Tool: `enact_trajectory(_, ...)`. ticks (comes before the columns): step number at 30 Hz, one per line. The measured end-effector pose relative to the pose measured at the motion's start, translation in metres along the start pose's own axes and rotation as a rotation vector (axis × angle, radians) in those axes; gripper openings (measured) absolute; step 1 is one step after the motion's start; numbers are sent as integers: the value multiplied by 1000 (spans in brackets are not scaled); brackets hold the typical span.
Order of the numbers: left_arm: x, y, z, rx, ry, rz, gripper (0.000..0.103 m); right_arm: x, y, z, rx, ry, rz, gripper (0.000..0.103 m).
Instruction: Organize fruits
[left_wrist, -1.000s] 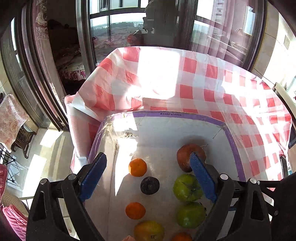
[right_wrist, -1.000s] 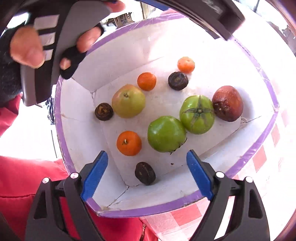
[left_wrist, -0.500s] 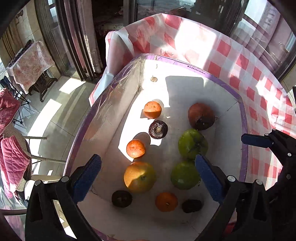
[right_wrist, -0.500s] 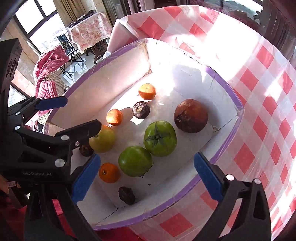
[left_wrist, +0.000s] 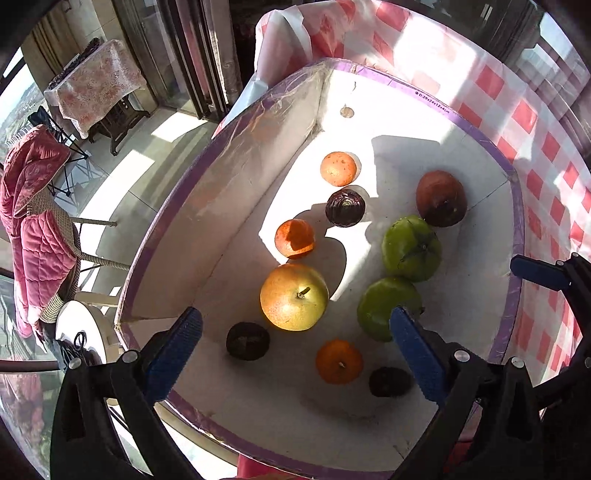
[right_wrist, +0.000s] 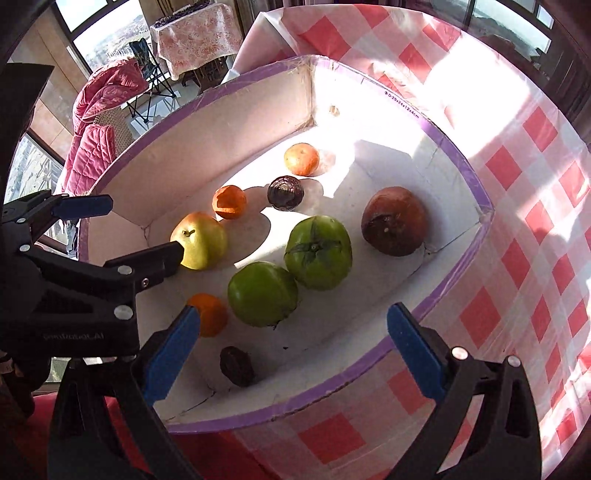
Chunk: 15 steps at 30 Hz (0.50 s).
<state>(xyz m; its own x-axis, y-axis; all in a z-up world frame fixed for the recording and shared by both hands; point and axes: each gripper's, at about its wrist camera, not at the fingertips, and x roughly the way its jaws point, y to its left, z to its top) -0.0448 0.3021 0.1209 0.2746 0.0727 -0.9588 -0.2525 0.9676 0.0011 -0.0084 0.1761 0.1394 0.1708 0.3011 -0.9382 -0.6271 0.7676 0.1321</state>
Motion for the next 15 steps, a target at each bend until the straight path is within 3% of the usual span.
enact_trajectory(15,1,21,-4,-28,3,8,98,1,-1,4,62,-2,-22,101)
